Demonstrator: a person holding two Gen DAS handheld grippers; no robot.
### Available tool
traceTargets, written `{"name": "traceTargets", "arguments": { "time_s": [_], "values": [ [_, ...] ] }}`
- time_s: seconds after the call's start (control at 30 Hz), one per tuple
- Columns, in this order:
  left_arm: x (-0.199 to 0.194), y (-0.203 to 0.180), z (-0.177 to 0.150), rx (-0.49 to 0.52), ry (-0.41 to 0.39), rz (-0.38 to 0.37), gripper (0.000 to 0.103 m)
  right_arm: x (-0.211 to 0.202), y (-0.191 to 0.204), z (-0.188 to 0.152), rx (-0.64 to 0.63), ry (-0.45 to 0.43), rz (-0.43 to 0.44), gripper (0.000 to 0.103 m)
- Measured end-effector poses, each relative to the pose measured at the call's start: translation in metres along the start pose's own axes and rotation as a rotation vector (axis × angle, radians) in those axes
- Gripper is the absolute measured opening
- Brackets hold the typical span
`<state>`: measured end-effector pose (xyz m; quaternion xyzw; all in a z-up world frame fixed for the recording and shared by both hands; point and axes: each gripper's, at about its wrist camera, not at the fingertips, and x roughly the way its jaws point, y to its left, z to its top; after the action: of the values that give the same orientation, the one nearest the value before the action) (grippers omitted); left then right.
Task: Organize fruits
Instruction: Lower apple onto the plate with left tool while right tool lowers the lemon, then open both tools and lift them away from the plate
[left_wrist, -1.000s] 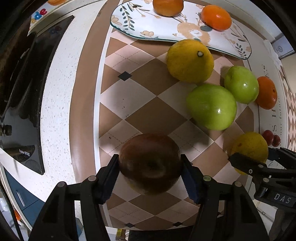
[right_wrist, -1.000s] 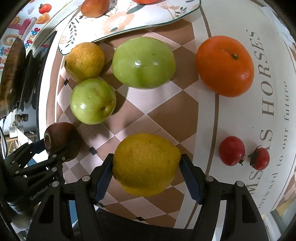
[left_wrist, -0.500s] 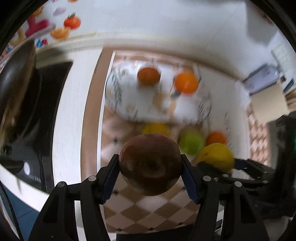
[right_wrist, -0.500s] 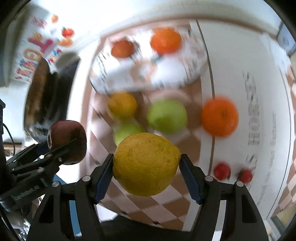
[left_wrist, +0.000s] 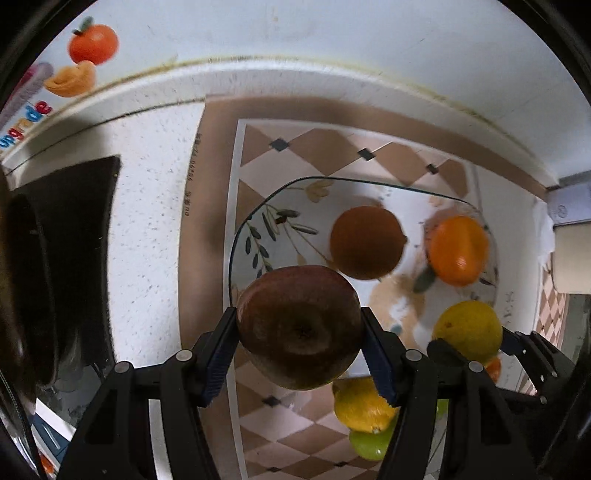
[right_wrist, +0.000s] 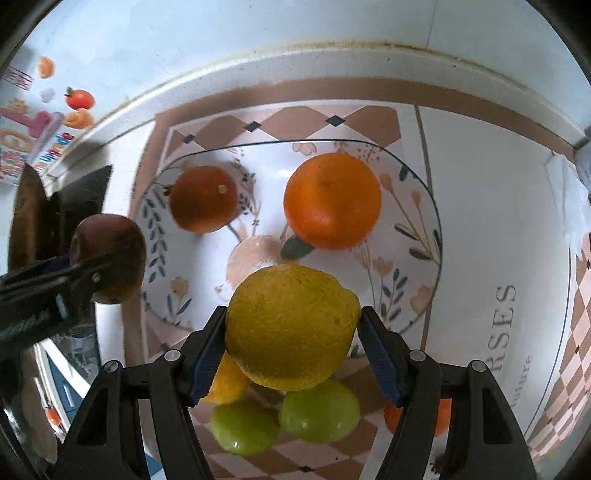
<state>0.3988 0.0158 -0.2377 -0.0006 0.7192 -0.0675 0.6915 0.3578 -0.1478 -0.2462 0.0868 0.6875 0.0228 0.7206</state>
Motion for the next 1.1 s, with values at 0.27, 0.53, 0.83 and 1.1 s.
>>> {"name": "traceTargets", "arguments": {
  "time_s": [0.27, 0.53, 0.83, 1.1],
  "values": [
    [0.026, -0.006, 0.003, 0.003, 0.072, 0.024, 0.062, 0.020, 0.000, 0.016, 0.003, 0.051, -0.016, 0.072],
    [0.031, -0.004, 0.002, -0.015, 0.059, 0.004, 0.098, 0.022, -0.011, 0.019, 0.032, 0.082, 0.006, 0.095],
    [-0.003, -0.005, -0.027, -0.024, -0.069, 0.103, 0.098, -0.009, -0.019, 0.003, 0.003, 0.007, -0.086, 0.096],
    [-0.053, -0.001, -0.072, -0.066, -0.227, 0.164, 0.098, -0.055, -0.021, -0.028, -0.011, -0.097, -0.101, 0.096]
  ]
}}
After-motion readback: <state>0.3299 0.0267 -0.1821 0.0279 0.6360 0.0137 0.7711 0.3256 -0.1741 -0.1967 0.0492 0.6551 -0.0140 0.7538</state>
